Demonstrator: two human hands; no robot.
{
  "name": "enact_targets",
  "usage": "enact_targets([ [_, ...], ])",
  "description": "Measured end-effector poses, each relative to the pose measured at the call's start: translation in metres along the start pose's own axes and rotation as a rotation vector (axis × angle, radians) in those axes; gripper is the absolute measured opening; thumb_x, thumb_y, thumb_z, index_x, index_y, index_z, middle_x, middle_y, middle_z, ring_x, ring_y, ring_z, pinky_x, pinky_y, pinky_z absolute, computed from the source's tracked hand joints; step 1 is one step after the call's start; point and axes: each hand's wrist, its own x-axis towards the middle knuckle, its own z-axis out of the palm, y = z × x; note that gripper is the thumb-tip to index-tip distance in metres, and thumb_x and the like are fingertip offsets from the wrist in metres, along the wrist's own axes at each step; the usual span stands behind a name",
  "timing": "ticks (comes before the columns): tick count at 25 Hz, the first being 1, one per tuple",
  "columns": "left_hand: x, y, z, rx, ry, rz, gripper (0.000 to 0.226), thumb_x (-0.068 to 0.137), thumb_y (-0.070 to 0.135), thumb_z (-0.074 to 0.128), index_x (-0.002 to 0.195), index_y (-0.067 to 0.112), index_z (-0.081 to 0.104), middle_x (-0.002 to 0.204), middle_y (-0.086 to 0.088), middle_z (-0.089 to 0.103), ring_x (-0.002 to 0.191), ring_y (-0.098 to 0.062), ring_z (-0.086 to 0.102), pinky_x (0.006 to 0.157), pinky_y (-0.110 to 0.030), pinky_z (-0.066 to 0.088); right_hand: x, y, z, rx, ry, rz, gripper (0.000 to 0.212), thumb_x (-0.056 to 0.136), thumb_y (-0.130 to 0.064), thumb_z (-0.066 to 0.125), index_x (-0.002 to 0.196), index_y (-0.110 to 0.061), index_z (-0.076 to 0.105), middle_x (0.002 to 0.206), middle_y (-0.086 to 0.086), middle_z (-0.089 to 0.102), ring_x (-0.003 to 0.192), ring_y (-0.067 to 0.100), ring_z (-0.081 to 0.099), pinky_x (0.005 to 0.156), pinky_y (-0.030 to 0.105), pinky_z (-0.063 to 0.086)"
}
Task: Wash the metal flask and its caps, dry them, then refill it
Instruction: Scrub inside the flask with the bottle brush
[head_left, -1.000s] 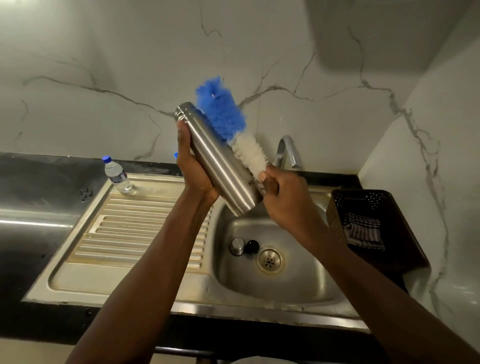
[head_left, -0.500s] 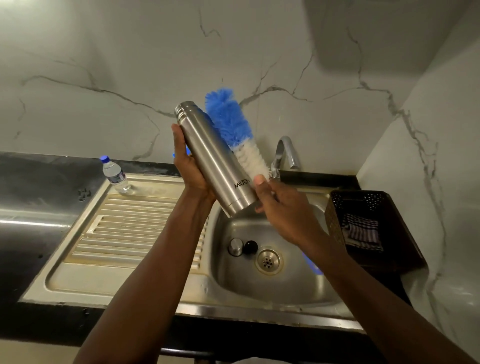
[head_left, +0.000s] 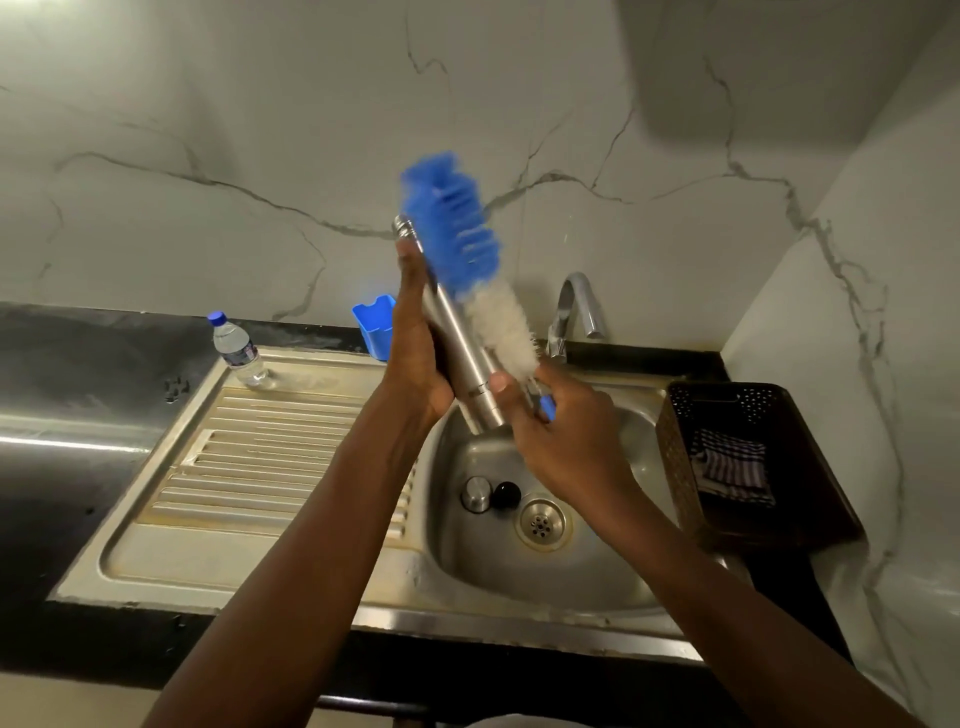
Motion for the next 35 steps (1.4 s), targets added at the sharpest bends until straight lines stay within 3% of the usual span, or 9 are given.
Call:
enact_targets([
  [2, -0.003, -0.002, -0.001, -0.026, -0.036, 0.015, 0.080, 0.084, 0.077, 0.046, 0.130, 0.015, 0.064, 0.102, -0.010, 0.077, 0.091, -0.026, 0.076, 0.084, -0.043, 0.062, 0.003, 0.000, -0.001, -0.095, 0.015, -0.062, 0.040, 0.104, -0.056, 0.045, 0.070, -0.037, 0.052, 0.064, -0.012, 0.055, 0.068, 0.004, 0.058, 0.063, 0.021, 0.041],
  [5, 0.003, -0.013, -0.003, 0.002, 0.000, 0.044, 0.098, 0.070, 0.082, 0.066, 0.138, 0.012, 0.060, 0.120, -0.022, 0.072, 0.106, -0.041, 0.072, 0.093, -0.053, 0.059, 0.017, 0.001, -0.009, -0.075, 0.060, -0.123, 0.045, 0.107, -0.043, 0.047, 0.064, -0.032, 0.047, 0.055, -0.009, 0.048, 0.056, 0.002, 0.052, 0.053, 0.014, 0.032],
  [9, 0.014, -0.001, -0.011, -0.062, 0.163, 0.120, 0.050, 0.097, 0.065, 0.056, 0.116, 0.020, 0.066, 0.112, -0.009, 0.072, 0.105, -0.029, 0.071, 0.089, -0.044, 0.062, -0.013, 0.030, -0.003, -0.162, -0.057, -0.017, 0.038, 0.105, -0.052, 0.044, 0.083, -0.030, 0.067, 0.056, -0.012, 0.049, 0.053, 0.002, 0.051, 0.054, 0.016, 0.034],
  [12, 0.020, 0.013, -0.017, -0.137, 0.036, 0.055, 0.039, 0.095, 0.062, 0.060, 0.108, 0.025, 0.057, 0.097, 0.001, 0.065, 0.087, -0.016, 0.068, 0.076, -0.037, 0.058, -0.042, 0.037, 0.002, -0.186, -0.133, 0.028, 0.048, 0.103, -0.060, 0.035, 0.105, -0.029, 0.071, 0.059, -0.012, 0.051, 0.053, 0.003, 0.051, 0.054, 0.020, 0.035],
  [18, 0.011, -0.011, -0.015, -0.090, -0.010, 0.189, 0.067, 0.099, 0.070, 0.042, 0.120, 0.010, 0.062, 0.091, -0.009, 0.068, 0.077, -0.025, 0.068, 0.073, -0.036, 0.059, 0.032, -0.008, -0.018, -0.233, -0.035, -0.042, 0.049, 0.107, -0.050, 0.038, 0.093, -0.014, 0.068, 0.072, -0.002, 0.063, 0.068, 0.010, 0.061, 0.063, 0.030, 0.047],
  [20, 0.012, -0.005, -0.019, -0.062, -0.071, 0.205, 0.075, 0.095, 0.074, 0.043, 0.131, 0.010, 0.059, 0.107, -0.013, 0.067, 0.092, -0.030, 0.068, 0.086, -0.042, 0.058, 0.013, 0.009, -0.015, -0.206, -0.095, 0.002, 0.044, 0.107, -0.051, 0.039, 0.098, -0.019, 0.068, 0.071, -0.006, 0.061, 0.065, 0.005, 0.060, 0.057, 0.024, 0.041],
  [24, 0.013, -0.003, -0.032, -0.011, -0.112, 0.050, 0.098, 0.077, 0.070, 0.077, 0.147, 0.006, 0.051, 0.132, -0.026, 0.062, 0.115, -0.044, 0.062, 0.107, -0.063, 0.048, -0.040, 0.035, -0.008, -0.172, -0.206, 0.162, 0.048, 0.105, -0.056, 0.036, 0.104, -0.020, 0.068, 0.067, -0.003, 0.061, 0.057, 0.006, 0.060, 0.053, 0.025, 0.047],
  [29, -0.006, -0.015, -0.009, 0.035, -0.049, 0.094, 0.048, 0.089, 0.051, 0.055, 0.118, 0.014, 0.059, 0.079, -0.002, 0.074, 0.068, -0.017, 0.072, 0.062, -0.032, 0.061, 0.028, 0.006, -0.019, -0.233, -0.072, -0.025, 0.052, 0.107, -0.050, 0.039, 0.092, -0.010, 0.068, 0.071, 0.000, 0.064, 0.067, 0.014, 0.064, 0.062, 0.030, 0.049],
  [35, 0.008, -0.015, -0.036, -0.103, -0.076, 0.111, 0.066, 0.100, 0.057, 0.052, 0.145, 0.010, 0.055, 0.126, -0.019, 0.066, 0.108, -0.037, 0.067, 0.099, -0.052, 0.055, -0.039, 0.036, -0.011, -0.199, -0.209, 0.126, 0.046, 0.106, -0.051, 0.039, 0.108, -0.018, 0.071, 0.065, -0.007, 0.058, 0.056, 0.002, 0.056, 0.050, 0.014, 0.035],
])
